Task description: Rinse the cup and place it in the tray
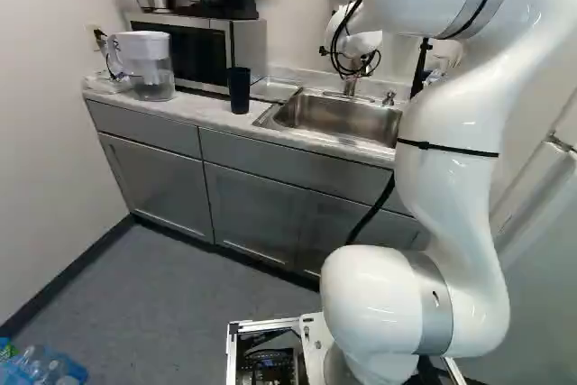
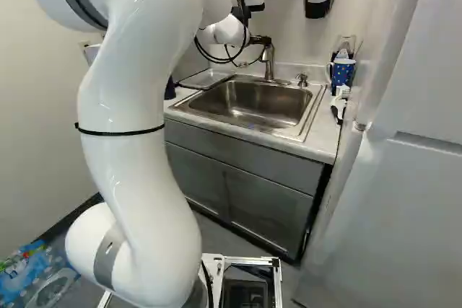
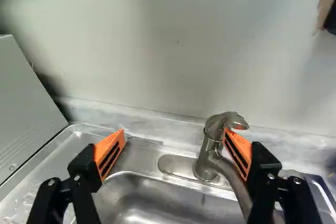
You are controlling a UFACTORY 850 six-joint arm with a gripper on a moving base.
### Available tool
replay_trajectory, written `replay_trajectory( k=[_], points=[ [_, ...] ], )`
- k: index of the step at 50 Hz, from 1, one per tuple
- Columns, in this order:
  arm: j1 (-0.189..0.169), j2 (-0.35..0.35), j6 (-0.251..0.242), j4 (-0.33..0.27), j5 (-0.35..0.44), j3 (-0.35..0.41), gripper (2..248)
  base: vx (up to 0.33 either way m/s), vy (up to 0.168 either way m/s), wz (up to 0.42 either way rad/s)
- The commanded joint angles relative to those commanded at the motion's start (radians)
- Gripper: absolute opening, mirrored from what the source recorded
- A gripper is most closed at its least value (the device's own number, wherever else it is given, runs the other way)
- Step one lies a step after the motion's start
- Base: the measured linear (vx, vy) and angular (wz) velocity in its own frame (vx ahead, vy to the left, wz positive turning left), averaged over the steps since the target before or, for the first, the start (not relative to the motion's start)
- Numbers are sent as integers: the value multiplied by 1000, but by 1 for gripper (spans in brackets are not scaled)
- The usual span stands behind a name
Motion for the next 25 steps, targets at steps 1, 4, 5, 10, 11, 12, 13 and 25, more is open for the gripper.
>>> replay_trajectory(
  k=[1,4,5,10,11,12,13,25],
  points=[
    [0,0,0,0,1,0,247,0,0,0],
    [0,0,0,0,5,0,247,0,0,0],
    [0,0,0,0,6,0,247,0,0,0],
    [0,-2,0,0,14,-3,247,0,0,0],
    [0,-3,0,0,16,-4,247,0,0,0],
    [1,-4,0,0,18,-5,247,0,0,0],
    [1,-5,0,0,19,-6,247,0,0,0],
    [4,-20,0,0,41,-24,247,0,0,0]
  ],
)
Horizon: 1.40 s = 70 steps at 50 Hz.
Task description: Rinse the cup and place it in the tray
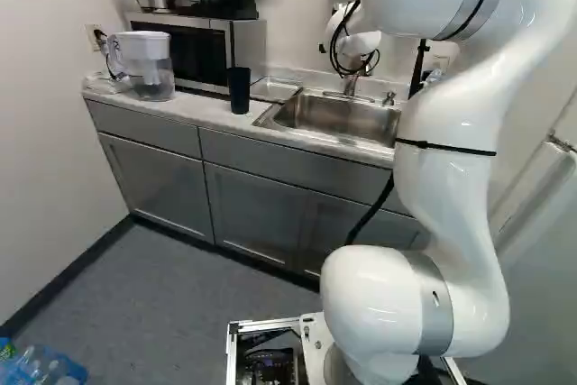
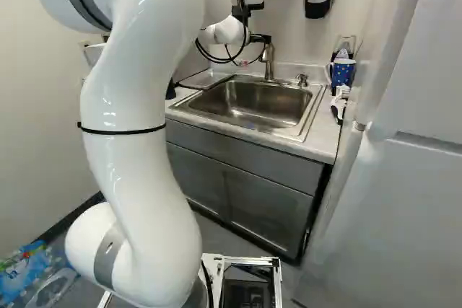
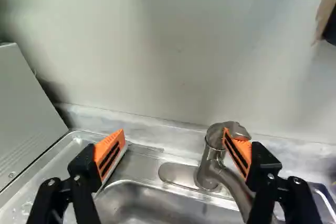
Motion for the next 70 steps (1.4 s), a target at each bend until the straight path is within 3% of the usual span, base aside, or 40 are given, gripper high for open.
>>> replay_trajectory(
  k=[54,70],
  points=[
    [6,-51,0,0,67,-61,247,0,0,0],
    [13,6,0,0,67,7,247,0,0,0]
  ],
)
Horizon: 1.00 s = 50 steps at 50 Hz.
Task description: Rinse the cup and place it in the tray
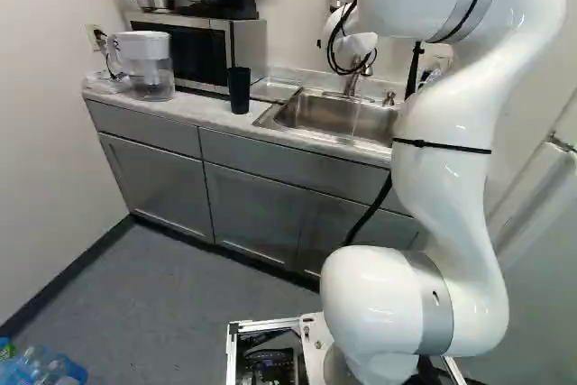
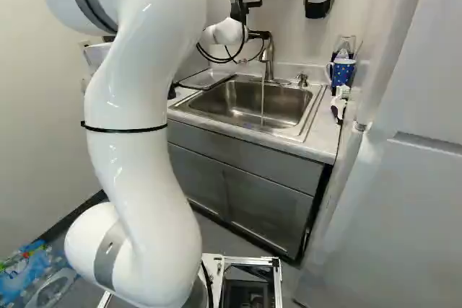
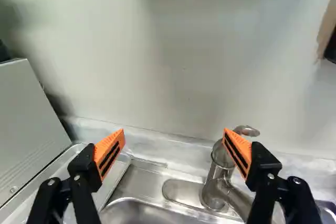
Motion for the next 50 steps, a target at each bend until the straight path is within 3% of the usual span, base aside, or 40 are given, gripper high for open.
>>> replay_trajectory(
  k=[31,50],
  points=[
    [24,169,0,0,-3,195,247,0,0,0],
    [41,266,0,0,-73,301,247,0,0,0]
  ],
)
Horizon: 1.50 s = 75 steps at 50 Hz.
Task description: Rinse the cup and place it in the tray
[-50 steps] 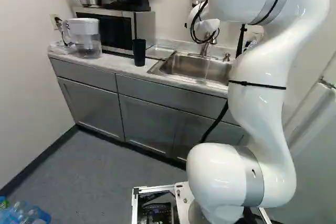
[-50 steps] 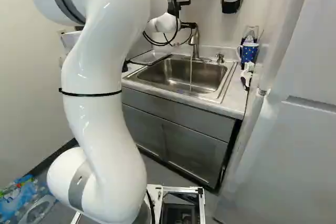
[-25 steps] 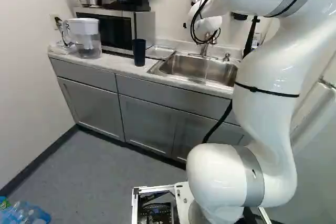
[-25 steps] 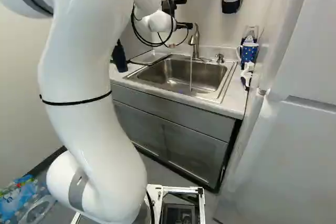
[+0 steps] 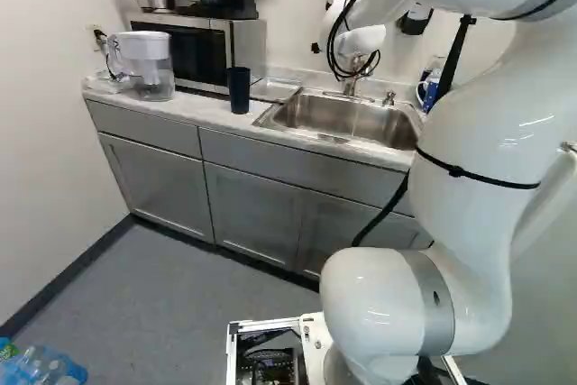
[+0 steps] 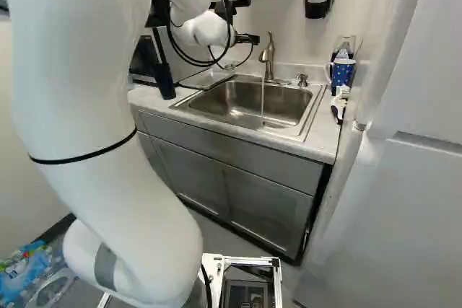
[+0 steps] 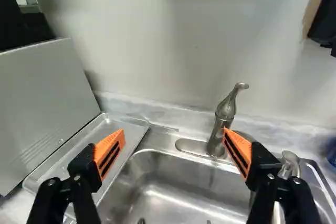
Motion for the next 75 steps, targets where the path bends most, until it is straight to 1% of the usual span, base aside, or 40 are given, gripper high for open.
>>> replay_trajectory(
  k=[22,38,53,69,71,75],
  points=[
    [22,85,0,0,-147,89,247,0,0,0],
    [20,131,0,0,-278,135,247,0,0,0],
    [9,159,0,0,-406,163,247,0,0,0],
    [-18,174,0,0,-538,178,247,0,0,0],
    [-22,175,0,0,-552,180,247,0,0,0],
    [-30,178,0,0,-550,183,247,0,0,0]
  ],
)
